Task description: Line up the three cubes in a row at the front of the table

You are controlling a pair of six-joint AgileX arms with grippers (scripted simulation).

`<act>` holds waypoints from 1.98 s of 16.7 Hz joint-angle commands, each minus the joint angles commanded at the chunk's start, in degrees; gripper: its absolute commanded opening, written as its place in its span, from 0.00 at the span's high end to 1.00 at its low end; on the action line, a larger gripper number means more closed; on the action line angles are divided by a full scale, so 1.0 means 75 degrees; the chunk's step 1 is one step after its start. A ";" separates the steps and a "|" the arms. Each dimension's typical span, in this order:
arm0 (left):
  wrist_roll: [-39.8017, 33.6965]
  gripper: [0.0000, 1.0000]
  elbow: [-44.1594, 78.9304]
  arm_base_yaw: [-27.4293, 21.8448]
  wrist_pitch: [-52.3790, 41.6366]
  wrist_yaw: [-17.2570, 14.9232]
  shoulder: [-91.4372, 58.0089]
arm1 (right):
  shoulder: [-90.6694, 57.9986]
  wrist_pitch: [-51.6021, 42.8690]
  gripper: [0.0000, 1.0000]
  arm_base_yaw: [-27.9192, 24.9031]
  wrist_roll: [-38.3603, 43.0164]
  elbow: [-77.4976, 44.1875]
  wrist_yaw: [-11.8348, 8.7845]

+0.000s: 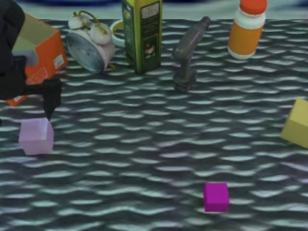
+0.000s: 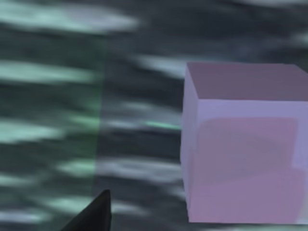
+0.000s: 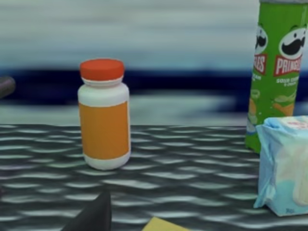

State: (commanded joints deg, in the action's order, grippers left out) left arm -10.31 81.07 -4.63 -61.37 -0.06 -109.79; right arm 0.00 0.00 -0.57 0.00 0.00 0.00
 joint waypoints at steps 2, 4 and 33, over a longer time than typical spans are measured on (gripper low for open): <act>0.0012 0.00 -0.0272 -0.0011 0.0438 -0.0001 -0.0174 | 0.0000 0.0000 0.00 0.0000 0.0000 0.0000 0.0000; 0.0013 0.00 -0.0644 -0.0012 0.1130 -0.0003 -0.0443 | 0.0000 0.0000 0.00 0.0000 0.0000 0.0000 0.0000; 0.0015 1.00 -0.1374 -0.0016 0.2372 -0.0006 -0.0985 | 0.0000 0.0000 0.00 0.0000 0.0000 0.0000 0.0000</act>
State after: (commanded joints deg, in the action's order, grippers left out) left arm -10.20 70.77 -4.75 -43.58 -0.10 -117.18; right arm 0.00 0.00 -0.57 0.00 0.00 0.00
